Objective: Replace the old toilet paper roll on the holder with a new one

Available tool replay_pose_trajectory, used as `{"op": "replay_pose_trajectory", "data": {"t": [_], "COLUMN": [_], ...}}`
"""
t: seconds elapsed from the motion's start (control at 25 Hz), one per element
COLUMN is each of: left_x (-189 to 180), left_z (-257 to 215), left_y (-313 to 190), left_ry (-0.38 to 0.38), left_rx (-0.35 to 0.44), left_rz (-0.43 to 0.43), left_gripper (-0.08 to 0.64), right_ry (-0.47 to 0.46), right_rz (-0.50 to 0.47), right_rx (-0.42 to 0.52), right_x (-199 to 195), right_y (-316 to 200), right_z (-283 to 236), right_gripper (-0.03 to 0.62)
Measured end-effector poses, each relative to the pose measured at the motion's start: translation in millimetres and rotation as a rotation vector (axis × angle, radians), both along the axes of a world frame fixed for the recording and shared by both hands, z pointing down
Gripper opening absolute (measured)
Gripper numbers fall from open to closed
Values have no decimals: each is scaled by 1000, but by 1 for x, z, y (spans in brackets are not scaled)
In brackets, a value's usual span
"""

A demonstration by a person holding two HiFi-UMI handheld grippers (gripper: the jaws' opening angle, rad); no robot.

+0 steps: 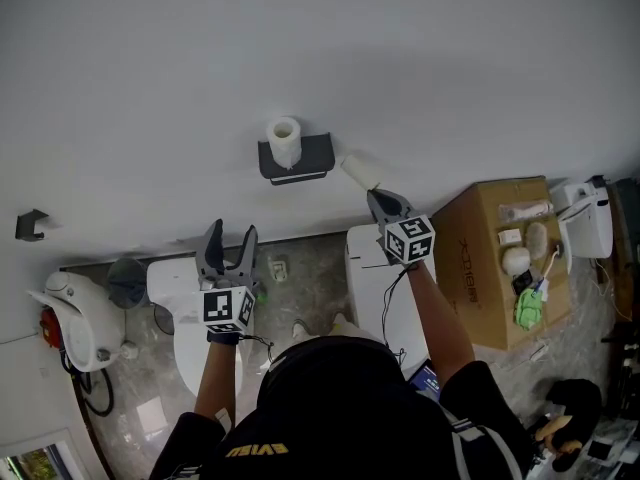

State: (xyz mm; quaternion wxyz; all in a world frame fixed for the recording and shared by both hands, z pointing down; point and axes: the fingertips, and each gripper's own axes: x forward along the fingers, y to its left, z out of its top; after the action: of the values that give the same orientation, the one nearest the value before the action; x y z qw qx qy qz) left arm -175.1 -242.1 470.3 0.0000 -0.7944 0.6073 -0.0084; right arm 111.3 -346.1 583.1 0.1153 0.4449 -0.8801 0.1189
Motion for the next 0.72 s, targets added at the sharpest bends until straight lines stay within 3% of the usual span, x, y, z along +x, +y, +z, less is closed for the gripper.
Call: {"op": "replay_pose_trajectory", "data": {"t": [0.32, 0.72], "left_x": [-17, -12], "left_z": [-1, -1], "left_y": [1, -6], "left_ry": [1, 7], "left_rx": [0, 3], "left_rz": [-36, -13], "left_gripper": [276, 276], "right_ry": [-12, -16], "right_rz": [26, 35], "right_rx": [74, 100], "right_x": [16, 11], "right_y": [24, 24], "right_z": [-36, -48], "right_gripper": [-3, -3]}}
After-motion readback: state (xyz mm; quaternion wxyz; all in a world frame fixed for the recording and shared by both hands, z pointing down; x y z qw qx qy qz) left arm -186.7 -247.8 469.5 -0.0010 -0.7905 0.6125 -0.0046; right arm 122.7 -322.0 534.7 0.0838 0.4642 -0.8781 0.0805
